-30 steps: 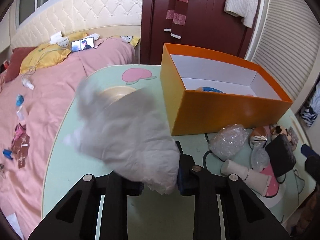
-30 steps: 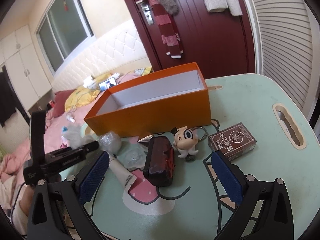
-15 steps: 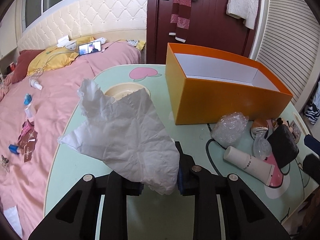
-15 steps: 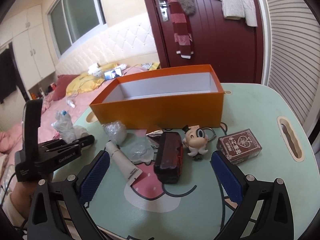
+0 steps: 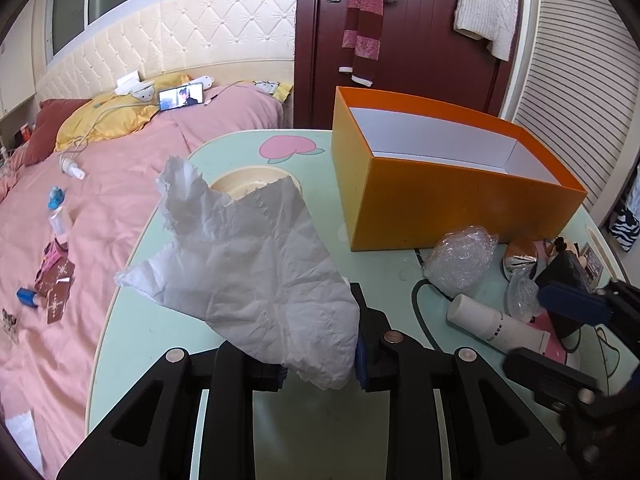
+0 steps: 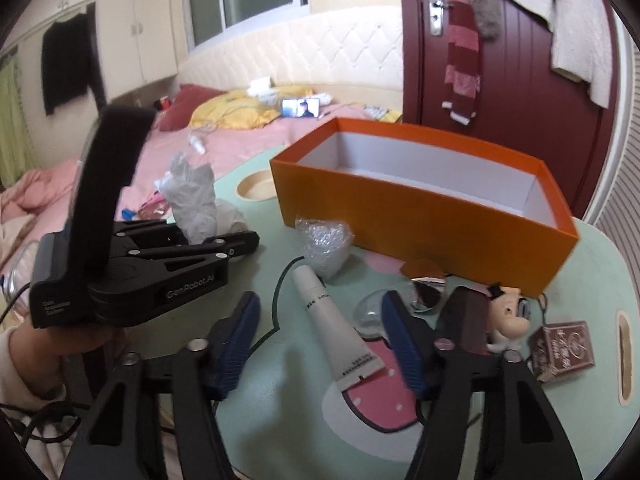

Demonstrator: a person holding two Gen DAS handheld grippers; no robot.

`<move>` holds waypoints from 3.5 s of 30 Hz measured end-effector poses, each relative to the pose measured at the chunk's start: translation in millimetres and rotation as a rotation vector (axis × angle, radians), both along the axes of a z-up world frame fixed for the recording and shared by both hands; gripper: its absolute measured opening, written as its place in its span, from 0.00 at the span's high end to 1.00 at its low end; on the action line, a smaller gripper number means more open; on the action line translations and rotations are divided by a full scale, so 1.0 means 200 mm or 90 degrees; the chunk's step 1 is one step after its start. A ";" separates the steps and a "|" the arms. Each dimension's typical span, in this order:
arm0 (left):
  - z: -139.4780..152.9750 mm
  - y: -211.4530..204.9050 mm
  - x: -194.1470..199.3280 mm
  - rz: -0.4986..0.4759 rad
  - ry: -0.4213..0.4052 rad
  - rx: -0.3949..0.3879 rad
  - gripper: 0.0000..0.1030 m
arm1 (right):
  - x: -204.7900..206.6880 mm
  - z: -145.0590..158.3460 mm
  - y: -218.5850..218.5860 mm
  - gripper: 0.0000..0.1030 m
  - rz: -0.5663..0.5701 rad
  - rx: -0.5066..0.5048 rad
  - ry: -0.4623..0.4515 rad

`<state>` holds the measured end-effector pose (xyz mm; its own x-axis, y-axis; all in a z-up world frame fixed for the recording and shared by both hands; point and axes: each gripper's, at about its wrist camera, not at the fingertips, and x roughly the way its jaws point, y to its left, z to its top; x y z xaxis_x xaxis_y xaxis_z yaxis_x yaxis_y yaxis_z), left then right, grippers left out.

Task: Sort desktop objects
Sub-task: 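Grasp the white lotion tube with the right tool while the left tool holds the tissue, then drop the tube into the orange box with the right tool while the left tool drops the tissue in, then grasp the dark red case on the table with the right tool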

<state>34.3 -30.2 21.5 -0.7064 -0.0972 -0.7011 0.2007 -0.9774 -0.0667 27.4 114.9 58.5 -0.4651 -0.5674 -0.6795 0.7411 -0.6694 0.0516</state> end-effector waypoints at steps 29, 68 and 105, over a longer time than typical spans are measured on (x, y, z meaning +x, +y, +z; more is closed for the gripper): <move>0.00 0.02 -0.01 -0.002 0.000 -0.004 0.74 | 0.02 -0.13 -0.12 0.81 0.024 0.032 0.008; 0.29 0.20 -0.59 -0.096 0.055 0.050 0.74 | -0.60 0.18 0.14 0.81 -0.216 -0.136 0.026; 0.32 0.09 -0.40 -0.034 0.079 0.041 0.16 | -0.52 0.20 0.23 0.43 -0.223 -0.154 0.019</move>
<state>-46.1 -13.2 85.2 -0.7906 -0.0148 -0.6121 0.1345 -0.9795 -0.1501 -76.7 161.0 97.9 -0.6754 -0.5131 -0.5297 0.4747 -0.8522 0.2203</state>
